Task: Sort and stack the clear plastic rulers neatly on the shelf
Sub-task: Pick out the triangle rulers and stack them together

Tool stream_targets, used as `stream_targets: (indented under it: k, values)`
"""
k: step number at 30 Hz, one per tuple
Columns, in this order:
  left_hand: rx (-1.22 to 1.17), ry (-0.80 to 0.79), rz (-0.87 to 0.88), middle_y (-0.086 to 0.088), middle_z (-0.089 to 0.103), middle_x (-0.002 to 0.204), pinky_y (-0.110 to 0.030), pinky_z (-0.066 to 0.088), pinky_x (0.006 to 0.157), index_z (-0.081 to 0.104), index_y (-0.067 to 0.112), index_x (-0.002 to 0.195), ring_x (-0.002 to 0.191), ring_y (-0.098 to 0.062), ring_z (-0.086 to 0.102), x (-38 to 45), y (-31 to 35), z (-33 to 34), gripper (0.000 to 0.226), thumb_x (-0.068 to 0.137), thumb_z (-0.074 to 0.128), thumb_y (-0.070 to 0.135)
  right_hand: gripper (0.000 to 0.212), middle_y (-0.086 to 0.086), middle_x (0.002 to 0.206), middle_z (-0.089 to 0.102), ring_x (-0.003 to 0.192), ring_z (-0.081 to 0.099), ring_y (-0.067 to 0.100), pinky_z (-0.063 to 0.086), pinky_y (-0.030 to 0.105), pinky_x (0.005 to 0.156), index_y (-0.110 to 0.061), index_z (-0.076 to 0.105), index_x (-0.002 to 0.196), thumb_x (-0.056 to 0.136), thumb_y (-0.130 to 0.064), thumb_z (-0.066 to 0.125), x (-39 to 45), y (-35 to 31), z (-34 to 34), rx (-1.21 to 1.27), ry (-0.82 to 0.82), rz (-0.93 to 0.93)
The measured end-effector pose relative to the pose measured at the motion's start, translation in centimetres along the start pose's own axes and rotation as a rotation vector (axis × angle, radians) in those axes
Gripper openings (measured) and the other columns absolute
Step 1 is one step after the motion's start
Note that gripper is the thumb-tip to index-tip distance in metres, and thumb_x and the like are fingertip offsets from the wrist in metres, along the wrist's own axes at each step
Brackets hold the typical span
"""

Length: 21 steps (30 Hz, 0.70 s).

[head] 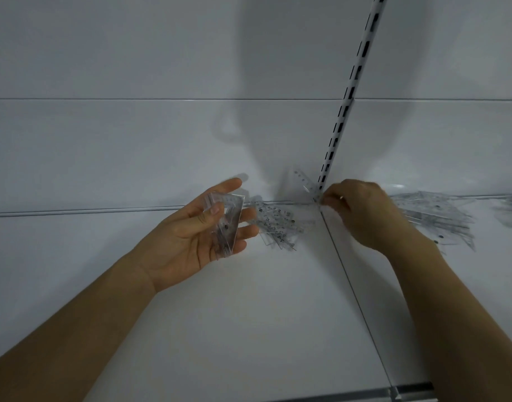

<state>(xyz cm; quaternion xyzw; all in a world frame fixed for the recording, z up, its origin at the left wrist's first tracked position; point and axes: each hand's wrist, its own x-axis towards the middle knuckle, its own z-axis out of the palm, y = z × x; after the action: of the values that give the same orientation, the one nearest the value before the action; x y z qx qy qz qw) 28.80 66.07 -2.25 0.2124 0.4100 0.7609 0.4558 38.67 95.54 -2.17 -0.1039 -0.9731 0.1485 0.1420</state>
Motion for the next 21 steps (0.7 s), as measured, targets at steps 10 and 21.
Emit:
stream_targets:
  k: [10,21]
  values:
    - [-0.203,-0.068,-0.131,-0.03,0.058,0.133,-0.035,0.062,0.076,0.051,0.015,0.146,0.101,-0.035,0.071,-0.3,-0.2,0.2,0.072,0.082,0.08,0.027,0.019,-0.001,0.053,0.053,0.043,0.042,0.012,0.036,0.024,0.044,-0.009,0.054,0.084,0.103,-0.008,0.054,-1.6,-7.5,0.9,0.914,0.224,-0.133]
    - [-0.187,-0.205,-0.144,-0.026,0.05,0.145,-0.035,0.061,0.085,0.044,0.025,0.151,0.108,-0.034,0.069,-0.5,-0.3,0.2,0.063,0.093,0.069,0.029,0.017,0.009,0.074,0.068,0.067,0.063,0.024,0.054,0.032,0.068,-0.002,0.067,0.111,0.096,0.003,0.059,-1.5,-6.9,1.3,1.113,-0.086,-0.138]
